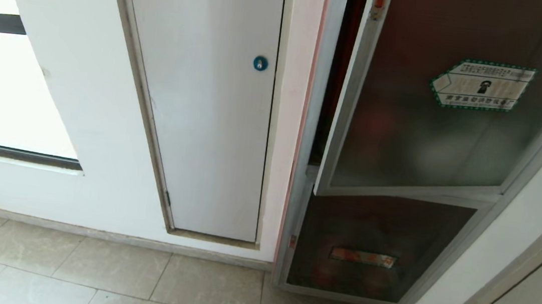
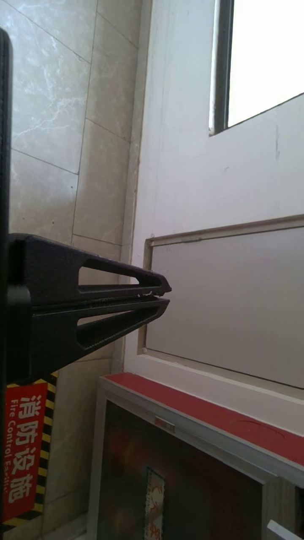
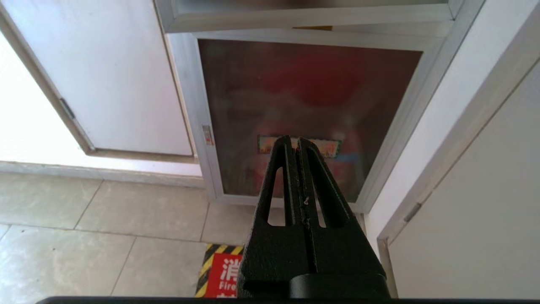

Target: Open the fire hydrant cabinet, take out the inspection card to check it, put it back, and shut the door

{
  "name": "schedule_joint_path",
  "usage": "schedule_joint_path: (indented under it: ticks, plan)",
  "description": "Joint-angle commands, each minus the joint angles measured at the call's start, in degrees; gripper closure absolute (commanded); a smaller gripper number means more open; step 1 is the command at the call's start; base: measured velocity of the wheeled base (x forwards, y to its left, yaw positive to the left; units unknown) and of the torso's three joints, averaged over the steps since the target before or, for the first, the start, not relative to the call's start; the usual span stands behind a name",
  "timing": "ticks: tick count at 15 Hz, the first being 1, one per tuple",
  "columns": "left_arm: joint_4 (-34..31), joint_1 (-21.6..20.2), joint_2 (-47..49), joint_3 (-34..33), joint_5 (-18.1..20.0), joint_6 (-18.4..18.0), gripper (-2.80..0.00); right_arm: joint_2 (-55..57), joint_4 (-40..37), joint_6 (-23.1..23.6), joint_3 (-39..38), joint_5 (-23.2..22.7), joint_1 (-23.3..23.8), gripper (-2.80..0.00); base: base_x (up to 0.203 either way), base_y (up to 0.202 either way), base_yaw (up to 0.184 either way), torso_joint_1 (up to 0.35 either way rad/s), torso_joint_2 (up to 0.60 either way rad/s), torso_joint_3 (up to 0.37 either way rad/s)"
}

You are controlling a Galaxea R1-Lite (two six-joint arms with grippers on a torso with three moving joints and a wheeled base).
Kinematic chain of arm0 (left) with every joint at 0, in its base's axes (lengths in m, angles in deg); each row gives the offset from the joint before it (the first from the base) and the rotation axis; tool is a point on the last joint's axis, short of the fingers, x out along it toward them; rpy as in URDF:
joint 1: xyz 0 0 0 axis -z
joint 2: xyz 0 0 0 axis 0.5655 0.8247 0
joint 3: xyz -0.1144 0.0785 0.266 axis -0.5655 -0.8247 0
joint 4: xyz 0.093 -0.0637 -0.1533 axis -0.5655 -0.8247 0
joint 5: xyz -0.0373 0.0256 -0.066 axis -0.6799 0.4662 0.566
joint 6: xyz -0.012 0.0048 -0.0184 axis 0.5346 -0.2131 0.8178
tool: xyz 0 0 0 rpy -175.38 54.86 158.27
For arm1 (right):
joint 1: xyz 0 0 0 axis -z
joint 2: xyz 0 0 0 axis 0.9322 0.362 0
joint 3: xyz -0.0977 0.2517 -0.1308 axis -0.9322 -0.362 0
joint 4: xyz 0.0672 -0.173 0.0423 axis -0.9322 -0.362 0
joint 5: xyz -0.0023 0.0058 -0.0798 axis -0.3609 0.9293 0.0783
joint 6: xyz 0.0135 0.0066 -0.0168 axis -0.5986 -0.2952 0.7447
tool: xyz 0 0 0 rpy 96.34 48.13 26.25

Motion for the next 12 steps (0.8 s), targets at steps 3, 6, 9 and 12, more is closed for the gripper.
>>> schedule_joint_path:
  ticks: [3,6,9,12]
  plan:
    - [0.02,-0.02,0.07,-0.09,0.0,0.01,0.0,-0.07,0.04,-0.12,0.0,0.0,0.0,0.0,0.195,0.0,0.002,0.004,0.0,-0.001]
    - [0.02,-0.02,0.07,-0.09,0.0,0.01,0.0,-0.07,0.04,-0.12,0.0,0.0,0.0,0.0,0.197,0.0,0.0,0.001,0.0,0.003]
    - [0.02,-0.02,0.07,-0.09,0.0,0.01,0.0,-0.07,0.04,-0.12,0.0,0.0,0.0,0.0,0.198,0.0,-0.002,0.0,0.0,0.003]
    - [0.02,-0.02,0.07,-0.09,0.0,0.01,0.0,-0.07,0.04,-0.12,0.0,0.0,0.0,0.0,0.197,0.0,-0.001,0.003,0.0,0.001]
